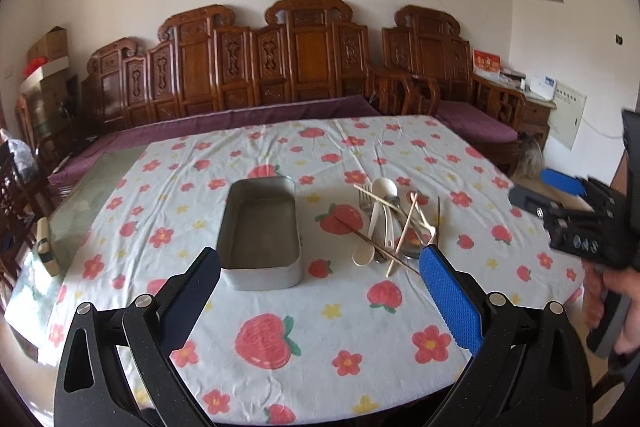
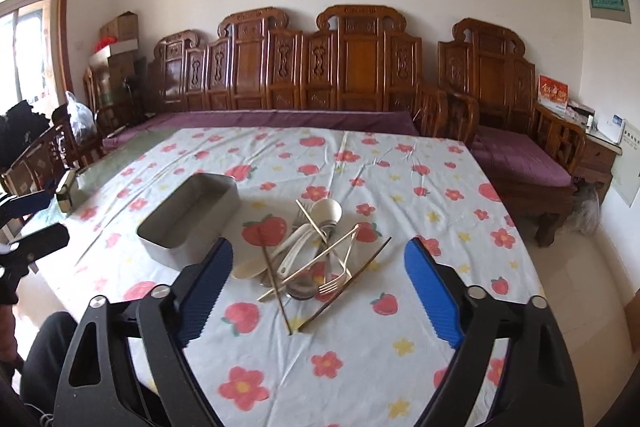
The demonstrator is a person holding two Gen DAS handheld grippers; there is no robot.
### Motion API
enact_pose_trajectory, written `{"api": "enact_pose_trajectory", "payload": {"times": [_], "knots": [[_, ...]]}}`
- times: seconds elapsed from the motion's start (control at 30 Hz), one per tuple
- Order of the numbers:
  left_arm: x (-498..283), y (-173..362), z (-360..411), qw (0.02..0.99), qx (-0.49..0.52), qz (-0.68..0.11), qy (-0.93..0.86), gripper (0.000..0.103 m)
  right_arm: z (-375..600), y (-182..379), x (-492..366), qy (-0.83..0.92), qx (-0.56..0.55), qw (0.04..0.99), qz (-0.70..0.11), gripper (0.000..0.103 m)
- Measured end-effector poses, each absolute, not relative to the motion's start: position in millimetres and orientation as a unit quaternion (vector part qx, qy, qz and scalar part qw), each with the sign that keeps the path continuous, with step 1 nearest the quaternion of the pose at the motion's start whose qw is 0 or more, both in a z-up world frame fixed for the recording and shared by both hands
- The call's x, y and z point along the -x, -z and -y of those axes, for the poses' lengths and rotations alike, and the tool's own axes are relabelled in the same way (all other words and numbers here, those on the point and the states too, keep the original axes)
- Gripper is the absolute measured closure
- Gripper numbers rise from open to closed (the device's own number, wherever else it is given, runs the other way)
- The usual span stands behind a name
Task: Organize utensils
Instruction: 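Move both tools to the utensil pile and close left gripper on a chopstick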
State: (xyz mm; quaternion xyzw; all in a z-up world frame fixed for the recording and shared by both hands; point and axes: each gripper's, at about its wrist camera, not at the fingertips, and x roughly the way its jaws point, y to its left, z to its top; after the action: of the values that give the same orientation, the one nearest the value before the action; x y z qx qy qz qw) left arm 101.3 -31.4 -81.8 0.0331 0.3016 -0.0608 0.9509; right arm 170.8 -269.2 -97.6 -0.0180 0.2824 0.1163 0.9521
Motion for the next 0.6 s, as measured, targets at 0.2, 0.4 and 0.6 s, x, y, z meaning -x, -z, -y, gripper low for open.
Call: {"api": "enact_pose_trajectory", "payload": {"times": [0.2,0.4,0.6], "knots": [[-127,109,44,0.940,-0.035,-0.331,0.079,0.007,273,131,-210,-0.118,0.026,0.942,-0.312,0.025],[-157,139,70,0.925,-0.062,-0.366,0.084,0.008,288,182,-241,-0.103,0.040,0.925,-0.363,0.036],[-192,169,94,0.903,-0.053,-0.413,0.102,0.017,307,205,-252,-0.097,0.030,0.916,-0.389,0.036]]}}
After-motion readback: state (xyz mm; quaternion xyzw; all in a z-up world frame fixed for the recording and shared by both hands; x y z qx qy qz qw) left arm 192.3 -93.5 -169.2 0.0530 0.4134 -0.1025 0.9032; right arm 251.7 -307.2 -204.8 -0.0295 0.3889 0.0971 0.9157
